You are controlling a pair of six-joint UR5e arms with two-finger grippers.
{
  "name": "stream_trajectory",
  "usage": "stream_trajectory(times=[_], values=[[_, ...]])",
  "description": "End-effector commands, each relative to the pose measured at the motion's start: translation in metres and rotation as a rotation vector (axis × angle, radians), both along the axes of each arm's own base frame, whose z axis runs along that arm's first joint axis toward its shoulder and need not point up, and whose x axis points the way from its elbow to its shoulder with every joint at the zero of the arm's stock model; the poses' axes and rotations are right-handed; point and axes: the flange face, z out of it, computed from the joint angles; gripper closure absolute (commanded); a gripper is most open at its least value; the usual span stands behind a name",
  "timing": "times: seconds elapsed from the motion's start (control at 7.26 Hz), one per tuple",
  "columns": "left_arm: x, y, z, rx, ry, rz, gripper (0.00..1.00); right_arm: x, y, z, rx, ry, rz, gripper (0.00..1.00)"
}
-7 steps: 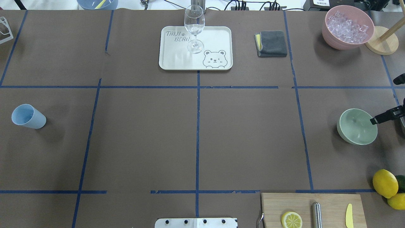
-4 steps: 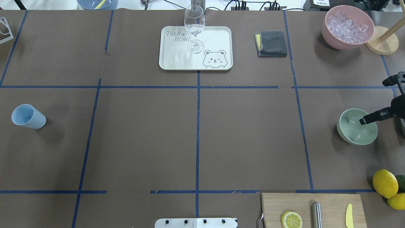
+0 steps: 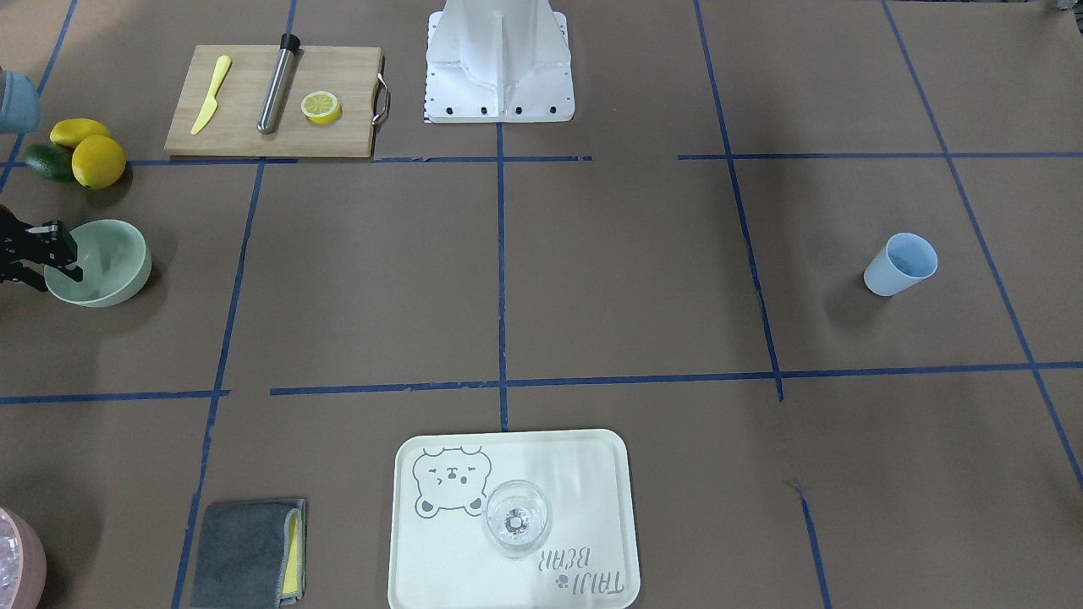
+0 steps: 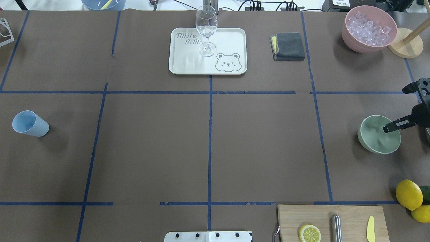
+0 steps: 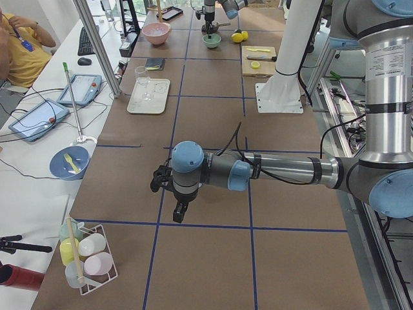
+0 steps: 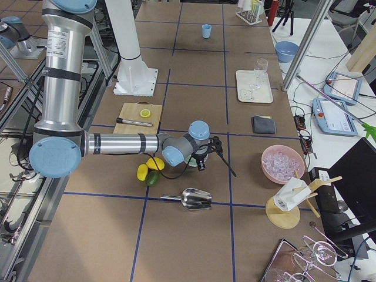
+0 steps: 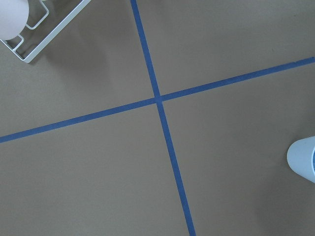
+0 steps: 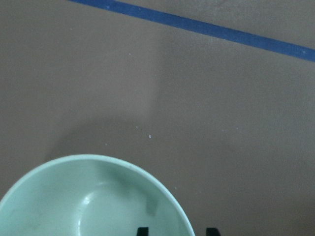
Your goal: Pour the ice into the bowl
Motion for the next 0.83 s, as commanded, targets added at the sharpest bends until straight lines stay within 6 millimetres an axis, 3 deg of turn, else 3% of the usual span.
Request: stream_trajectory(times=[0.0,0.14,0.41,0.69], values=[[0.000,0.000,0.000,0.001,0.000,0.000,0.00,0.000,-0.001,-0.004,0.008,-0.005,0.000,1.00],[0.000,0.001,0.001,0.000,0.000,0.001,0.00,-0.001,-0.003,-0.024,0.041,-0.025,0.001,1.00],[0.000,0.001,0.000,0.000,0.002,0.000,0.00,-0.015,-0.022,-0.108,0.081,-0.123,0.058,1.00],[0.000,0.001,0.001,-0.002,0.000,0.000,0.00,-0.071,-0.042,-0.209,-0.007,-0.264,0.157,1.00]])
